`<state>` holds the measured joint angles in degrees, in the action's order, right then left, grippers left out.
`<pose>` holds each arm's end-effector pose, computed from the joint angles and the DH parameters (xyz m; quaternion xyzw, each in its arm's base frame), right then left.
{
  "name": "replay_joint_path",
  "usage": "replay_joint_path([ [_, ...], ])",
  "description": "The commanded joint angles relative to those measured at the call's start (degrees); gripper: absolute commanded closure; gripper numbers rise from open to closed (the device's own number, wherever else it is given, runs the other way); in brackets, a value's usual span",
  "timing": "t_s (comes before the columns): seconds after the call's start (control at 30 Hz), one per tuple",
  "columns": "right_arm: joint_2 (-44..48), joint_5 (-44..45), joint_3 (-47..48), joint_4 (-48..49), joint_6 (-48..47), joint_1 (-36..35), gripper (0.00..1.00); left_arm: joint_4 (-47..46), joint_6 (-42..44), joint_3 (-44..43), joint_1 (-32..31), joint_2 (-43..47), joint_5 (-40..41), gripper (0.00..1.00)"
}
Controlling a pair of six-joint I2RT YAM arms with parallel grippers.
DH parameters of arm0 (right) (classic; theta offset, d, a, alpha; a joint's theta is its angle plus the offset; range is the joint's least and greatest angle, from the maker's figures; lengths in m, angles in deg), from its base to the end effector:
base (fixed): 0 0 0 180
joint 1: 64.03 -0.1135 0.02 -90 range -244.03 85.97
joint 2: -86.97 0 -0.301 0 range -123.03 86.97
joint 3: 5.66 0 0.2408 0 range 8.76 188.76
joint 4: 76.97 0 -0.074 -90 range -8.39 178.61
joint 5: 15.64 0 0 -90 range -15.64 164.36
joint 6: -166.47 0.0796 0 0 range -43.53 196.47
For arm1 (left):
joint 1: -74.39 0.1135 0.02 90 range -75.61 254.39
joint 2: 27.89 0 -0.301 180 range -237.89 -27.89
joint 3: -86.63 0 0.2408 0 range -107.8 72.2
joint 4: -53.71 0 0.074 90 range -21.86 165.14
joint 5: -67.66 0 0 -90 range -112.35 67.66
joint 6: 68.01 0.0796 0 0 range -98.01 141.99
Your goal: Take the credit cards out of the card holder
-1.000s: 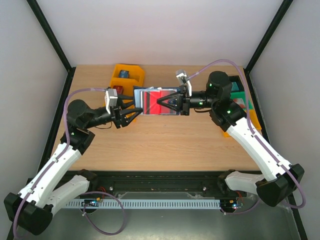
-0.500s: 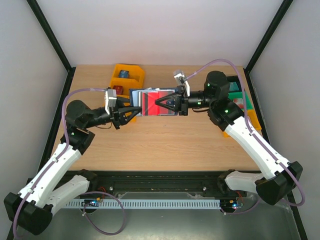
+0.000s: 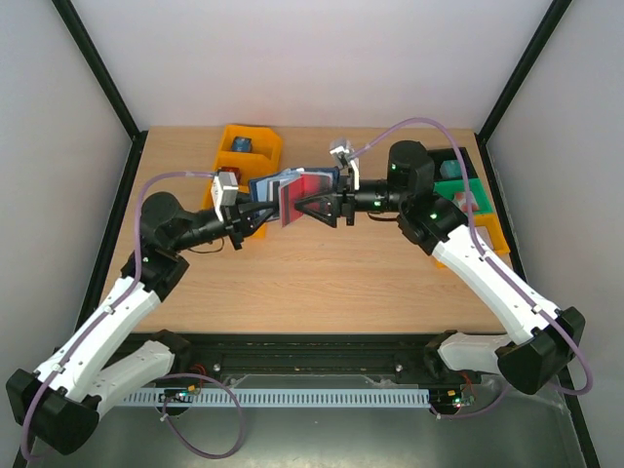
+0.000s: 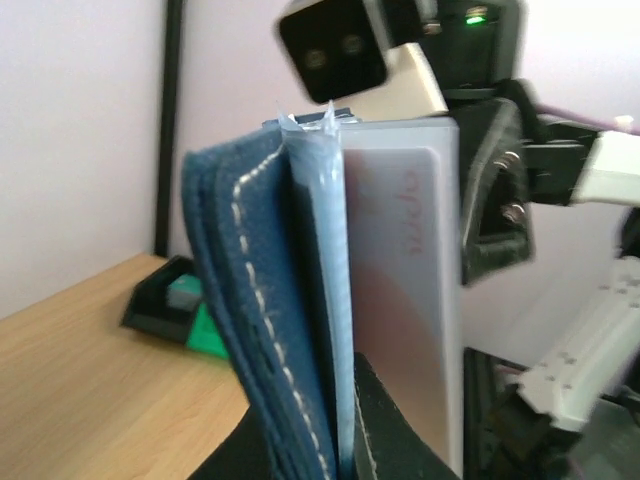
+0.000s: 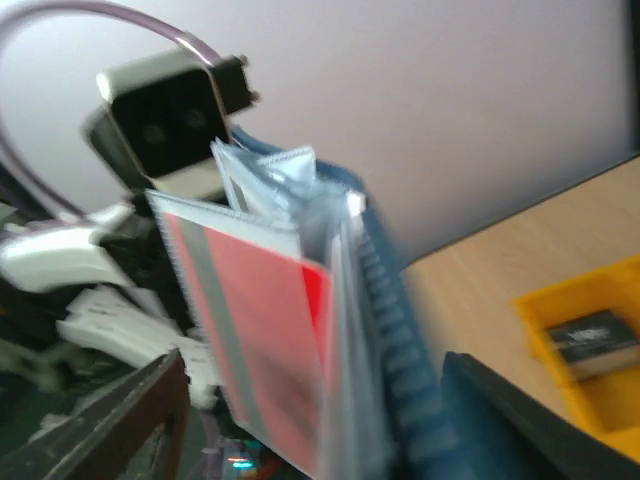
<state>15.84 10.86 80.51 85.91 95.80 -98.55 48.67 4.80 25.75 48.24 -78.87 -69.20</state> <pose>0.1777 0.2087 0.4568 -0.4430 0.5585 0.6050 0.3548 0.1466 -0.1367 0.4219 0.3580 0.5326 -0.4938 0.5868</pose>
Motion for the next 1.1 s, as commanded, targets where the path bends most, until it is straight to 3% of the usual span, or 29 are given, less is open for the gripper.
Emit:
replay_joint_path([
  [0.0,1.6,16.1,0.6,-9.3,-6.3,0.4,0.24,12.1,10.2,-4.1,-0.5,0.5,15.4,0.98],
  [0.13,2.4,24.0,-1.7,-10.0,-4.6,2.0,0.04,21.2,19.2,-7.3,-1.5,-1.0,33.9,0.98],
  [0.2,2.4,27.0,-2.8,-9.6,-3.7,2.2,0.0,24.3,22.5,-8.7,-2.4,-2.1,42.0,0.98],
  [0.3,1.7,29.2,-3.3,-9.5,-3.1,2.3,0.01,27.2,25.1,-9.9,-2.9,-3.7,50.6,0.98],
  [0.5,-0.5,28.0,-0.9,-9.0,-0.6,1.6,0.03,29.2,28.2,-10.5,-4.2,-6.1,59.5,0.98],
  [0.77,-1.6,28.6,-3.3,3.3,6.2,-2.6,0.05,30.4,14.1,-11.7,-3.4,-6.0,39.2,0.98],
  [0.93,-4.0,33.2,-2.6,1.0,6.2,-3.4,0.0,28.7,10.0,-11.3,-2.0,-5.3,32.2,0.98],
  [1.07,-1.3,32.8,-3.7,-0.6,1.8,-2.2,0.01,21.9,4.4,-8.8,1.6,-2.1,20.7,0.98],
])
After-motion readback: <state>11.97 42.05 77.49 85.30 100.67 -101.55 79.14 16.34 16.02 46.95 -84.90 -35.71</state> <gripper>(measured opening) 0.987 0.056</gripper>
